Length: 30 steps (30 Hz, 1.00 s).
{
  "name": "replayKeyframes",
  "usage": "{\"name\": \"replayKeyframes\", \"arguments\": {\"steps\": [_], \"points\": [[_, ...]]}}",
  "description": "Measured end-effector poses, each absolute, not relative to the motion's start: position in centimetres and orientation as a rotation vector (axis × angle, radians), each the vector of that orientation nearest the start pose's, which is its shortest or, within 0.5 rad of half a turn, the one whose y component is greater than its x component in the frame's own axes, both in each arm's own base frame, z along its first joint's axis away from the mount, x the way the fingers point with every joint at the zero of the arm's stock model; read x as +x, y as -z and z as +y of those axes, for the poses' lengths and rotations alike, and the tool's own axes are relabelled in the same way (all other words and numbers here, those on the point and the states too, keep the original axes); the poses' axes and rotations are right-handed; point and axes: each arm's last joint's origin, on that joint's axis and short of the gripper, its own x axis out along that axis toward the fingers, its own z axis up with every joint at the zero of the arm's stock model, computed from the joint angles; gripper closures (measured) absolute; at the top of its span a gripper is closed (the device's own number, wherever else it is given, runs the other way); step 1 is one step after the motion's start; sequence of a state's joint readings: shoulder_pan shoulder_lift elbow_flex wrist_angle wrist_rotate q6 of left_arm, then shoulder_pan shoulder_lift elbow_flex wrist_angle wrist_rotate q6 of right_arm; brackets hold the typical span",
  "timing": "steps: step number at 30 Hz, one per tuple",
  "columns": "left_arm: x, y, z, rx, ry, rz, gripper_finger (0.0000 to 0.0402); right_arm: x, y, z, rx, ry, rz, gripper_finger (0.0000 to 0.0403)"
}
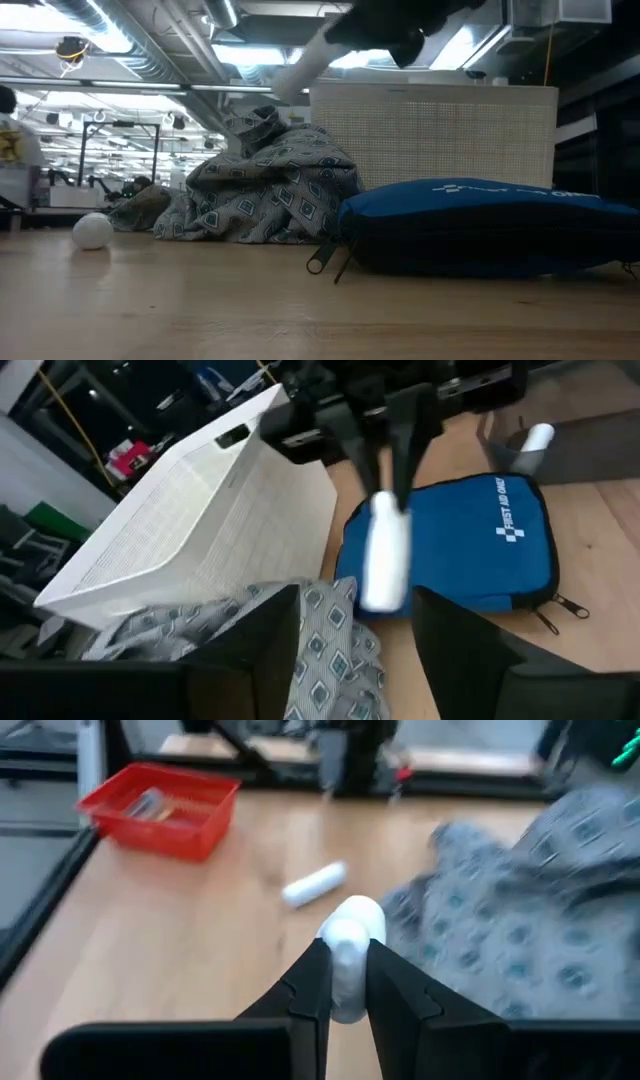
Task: Pick & Place Medicine items
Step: Put the top white rolled gauze into the black bin
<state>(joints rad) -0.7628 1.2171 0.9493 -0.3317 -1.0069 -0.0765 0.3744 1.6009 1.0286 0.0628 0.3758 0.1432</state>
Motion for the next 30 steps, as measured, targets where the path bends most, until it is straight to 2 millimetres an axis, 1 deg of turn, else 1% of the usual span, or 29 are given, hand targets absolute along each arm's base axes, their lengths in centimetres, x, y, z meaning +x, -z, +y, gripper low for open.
{"name": "replayKeyframes", "arguments": {"steps": [3, 6, 11, 15, 18, 20, 24, 27, 30], "points": [[19.1, -29.8, -15.8, 0.388, -0.262, 0.362, 0.0209, 32.4, -23.7, 11.8, 0.018, -0.004, 0.562, 0.0352], [18.7, -29.8, -16.0, 0.401, -0.267, 0.355, 0.0208, 32.1, -24.1, 11.9, 0.100, -0.028, 0.674, 0.0352], [18.7, -29.8, -15.9, 0.405, -0.267, 0.358, 0.0208, 31.4, -25.6, 12.9, 0.240, -0.175, 0.859, 0.0352], [18.7, -29.8, -15.9, 0.409, -0.267, 0.359, 0.0208, 30.6, -26.9, 14.2, 0.303, -0.313, 0.978, 0.0352], [18.7, -29.7, -15.9, 0.408, -0.264, 0.360, 0.0208, 29.7, -27.7, 14.8, 0.339, -0.354, 1.091, 0.0353], [18.7, -29.7, -15.9, 0.408, -0.263, 0.360, 0.0208, 29.1, -27.9, 15.0, 0.365, -0.351, 1.164, 0.0353], [18.7, -29.7, -16.0, 0.406, -0.255, 0.363, 0.0208, 28.1, -27.3, 15.4, 0.429, -0.317, 1.279, 0.0353], [18.7, -29.7, -16.0, 0.405, -0.248, 0.365, 0.0208, 27.3, -26.1, 15.5, 0.484, -0.277, 1.378, 0.0353], [18.7, -29.7, -16.0, 0.401, -0.248, 0.364, 0.0208, 26.5, -24.7, 15.8, 0.540, -0.274, 1.460, 0.0353]]}}
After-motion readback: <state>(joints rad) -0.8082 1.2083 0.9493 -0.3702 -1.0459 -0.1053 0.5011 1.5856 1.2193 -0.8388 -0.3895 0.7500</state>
